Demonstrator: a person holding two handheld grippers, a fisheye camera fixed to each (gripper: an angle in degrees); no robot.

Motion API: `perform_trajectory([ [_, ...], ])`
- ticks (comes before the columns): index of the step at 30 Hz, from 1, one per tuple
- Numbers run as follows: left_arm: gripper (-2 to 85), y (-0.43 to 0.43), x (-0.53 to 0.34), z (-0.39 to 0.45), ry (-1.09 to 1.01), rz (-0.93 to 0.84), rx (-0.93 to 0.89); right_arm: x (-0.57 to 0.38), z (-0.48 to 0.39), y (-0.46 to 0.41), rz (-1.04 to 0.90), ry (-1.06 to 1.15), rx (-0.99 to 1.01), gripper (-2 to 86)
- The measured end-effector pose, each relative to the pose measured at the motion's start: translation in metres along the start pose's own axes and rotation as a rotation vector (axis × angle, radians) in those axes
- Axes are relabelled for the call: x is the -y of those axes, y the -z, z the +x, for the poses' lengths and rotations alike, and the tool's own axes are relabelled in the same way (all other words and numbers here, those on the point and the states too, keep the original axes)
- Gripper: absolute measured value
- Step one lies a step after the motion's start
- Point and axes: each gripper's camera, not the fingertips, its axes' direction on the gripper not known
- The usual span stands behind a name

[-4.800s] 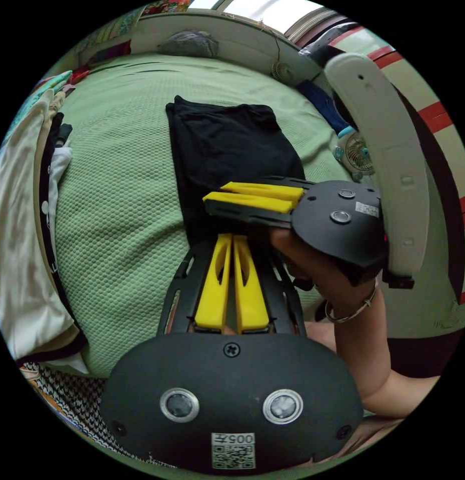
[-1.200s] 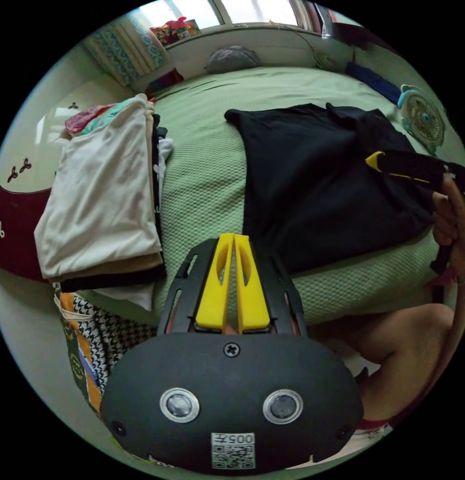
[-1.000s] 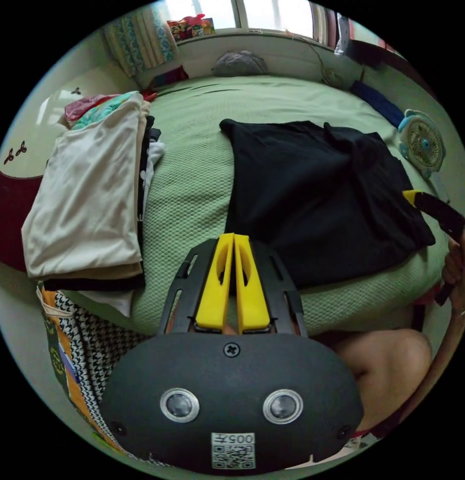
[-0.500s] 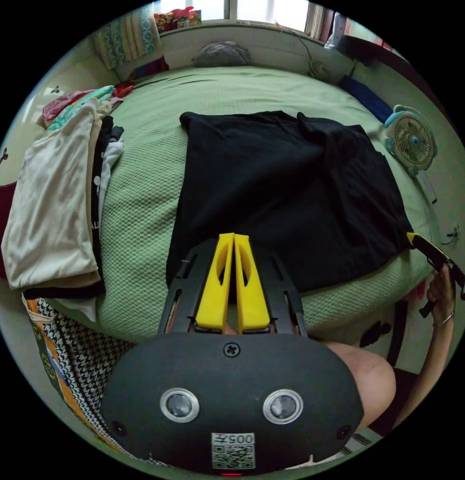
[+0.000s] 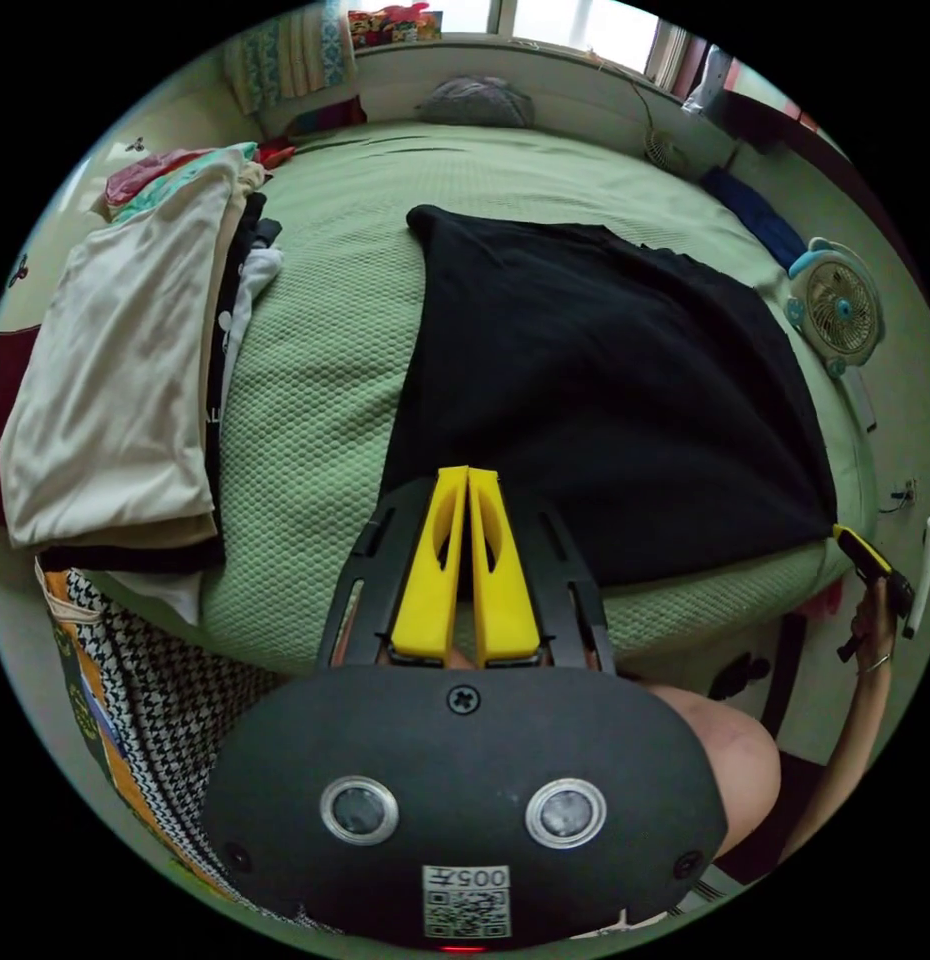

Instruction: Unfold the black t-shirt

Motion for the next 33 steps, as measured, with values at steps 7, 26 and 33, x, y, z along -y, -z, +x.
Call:
perform_trajectory([
  [7,-0.3,-0.007,0.015,0.01,-0.009,0.004,-0.027,0.007,0.02,0.016,0.04,-0.039,0.061,2.4],
  [26,-0.7,-0.038,0.067,0.045,-0.08,-0.076,-0.053,0.208,0.027,0.008,0.153,-0.039,0.163,11.4],
  [33,-0.7,-0.036,0.071,0.057,-0.136,-0.157,0.014,0.252,0.052,-0.025,0.106,-0.21,0.261,9.5],
])
